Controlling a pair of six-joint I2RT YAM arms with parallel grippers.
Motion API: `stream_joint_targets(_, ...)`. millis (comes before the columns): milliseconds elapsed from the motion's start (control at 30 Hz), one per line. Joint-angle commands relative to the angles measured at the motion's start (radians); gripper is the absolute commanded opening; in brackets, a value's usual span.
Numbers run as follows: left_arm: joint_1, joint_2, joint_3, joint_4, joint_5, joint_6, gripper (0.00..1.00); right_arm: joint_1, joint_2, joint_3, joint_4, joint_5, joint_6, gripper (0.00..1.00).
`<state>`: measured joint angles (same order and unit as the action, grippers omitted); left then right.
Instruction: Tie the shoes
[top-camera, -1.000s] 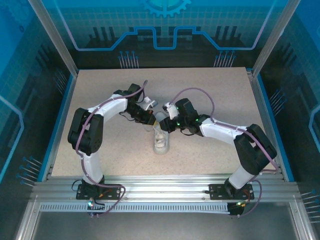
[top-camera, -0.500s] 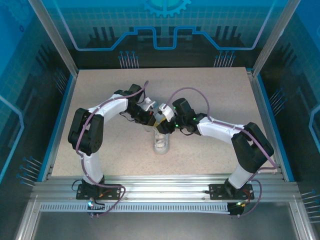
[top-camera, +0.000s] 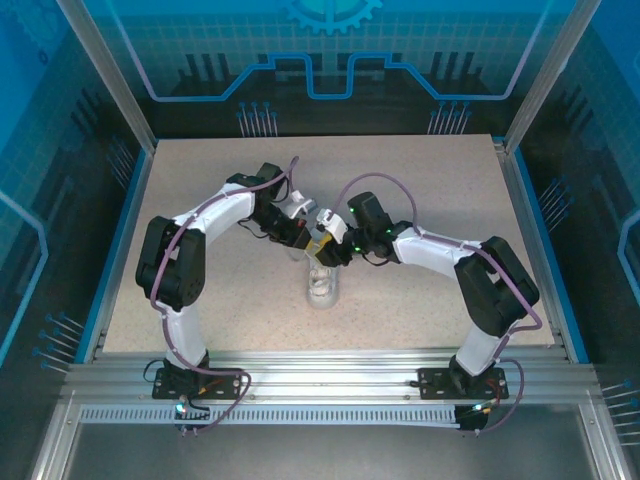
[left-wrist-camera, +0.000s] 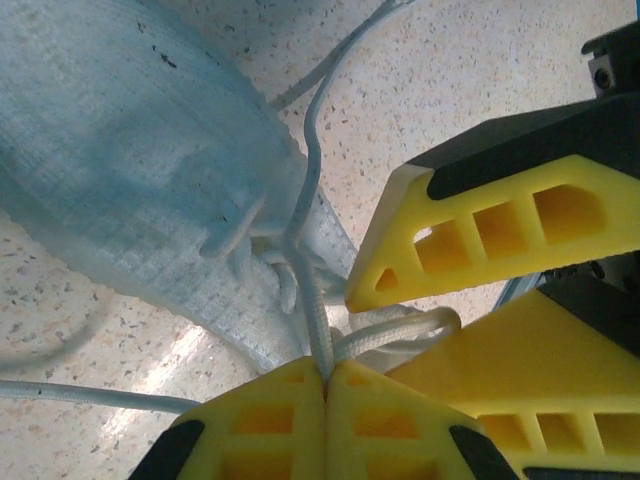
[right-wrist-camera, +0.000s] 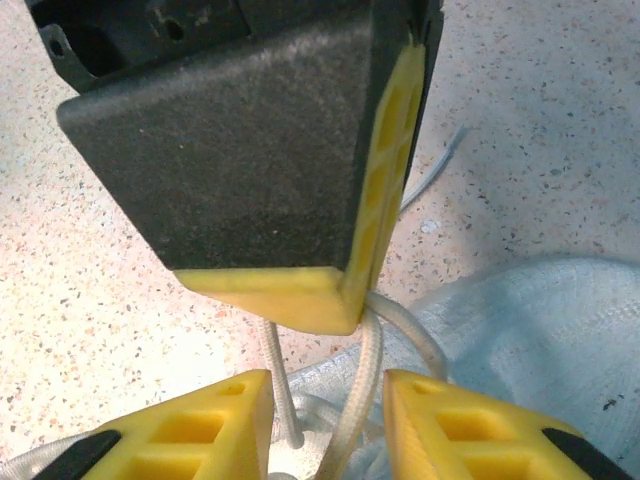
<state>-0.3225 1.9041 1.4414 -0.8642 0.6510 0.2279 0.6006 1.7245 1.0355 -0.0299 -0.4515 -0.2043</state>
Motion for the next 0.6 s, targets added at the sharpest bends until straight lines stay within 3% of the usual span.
stream_joint_targets(0,0.007,-0.01,0.028,-0.053,0.031,0.049,0.0,-0.012,0.025,0.017,-0.004,-0.023,-0.082,0.32)
stream_joint_targets(567,0.006,-0.005,0.06,-0.15,0.051,0.132,0.0,-0.011,0.047,0.004,0.111,0.012,-0.192,0.36)
